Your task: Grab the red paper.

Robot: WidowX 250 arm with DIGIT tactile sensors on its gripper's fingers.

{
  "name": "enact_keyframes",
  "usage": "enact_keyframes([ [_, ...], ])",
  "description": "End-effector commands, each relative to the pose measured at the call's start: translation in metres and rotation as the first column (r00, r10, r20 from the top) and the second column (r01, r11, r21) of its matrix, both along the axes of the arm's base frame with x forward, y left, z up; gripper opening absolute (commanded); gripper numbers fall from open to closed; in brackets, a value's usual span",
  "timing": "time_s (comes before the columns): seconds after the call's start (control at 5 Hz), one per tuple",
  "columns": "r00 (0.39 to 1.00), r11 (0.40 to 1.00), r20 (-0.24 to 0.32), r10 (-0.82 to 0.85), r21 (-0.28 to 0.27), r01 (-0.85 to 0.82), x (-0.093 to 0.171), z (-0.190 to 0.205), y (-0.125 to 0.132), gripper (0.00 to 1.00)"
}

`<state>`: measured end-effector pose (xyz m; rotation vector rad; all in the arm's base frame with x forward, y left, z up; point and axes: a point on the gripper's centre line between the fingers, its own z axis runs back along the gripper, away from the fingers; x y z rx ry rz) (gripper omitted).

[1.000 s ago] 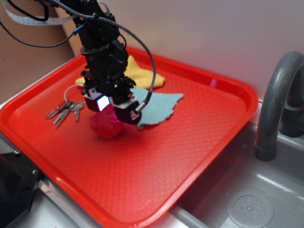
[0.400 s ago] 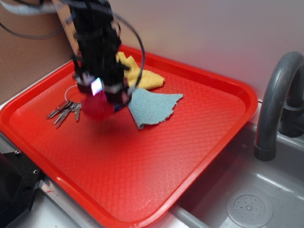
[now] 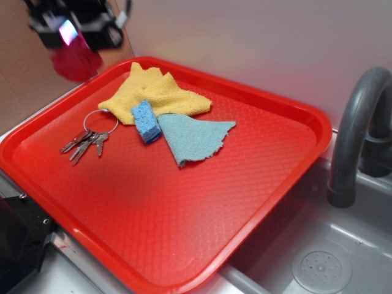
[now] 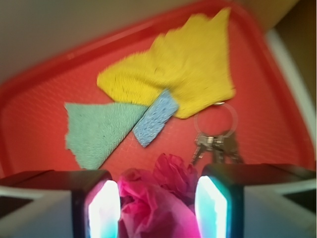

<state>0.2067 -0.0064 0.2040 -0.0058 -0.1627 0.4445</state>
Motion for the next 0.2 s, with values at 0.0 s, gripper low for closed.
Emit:
enact_keyframes([
  [0.0, 0.999, 0.993, 0.03, -0.021, -0.114, 0.025, -0.0279, 0.0501, 0.005, 0.0],
])
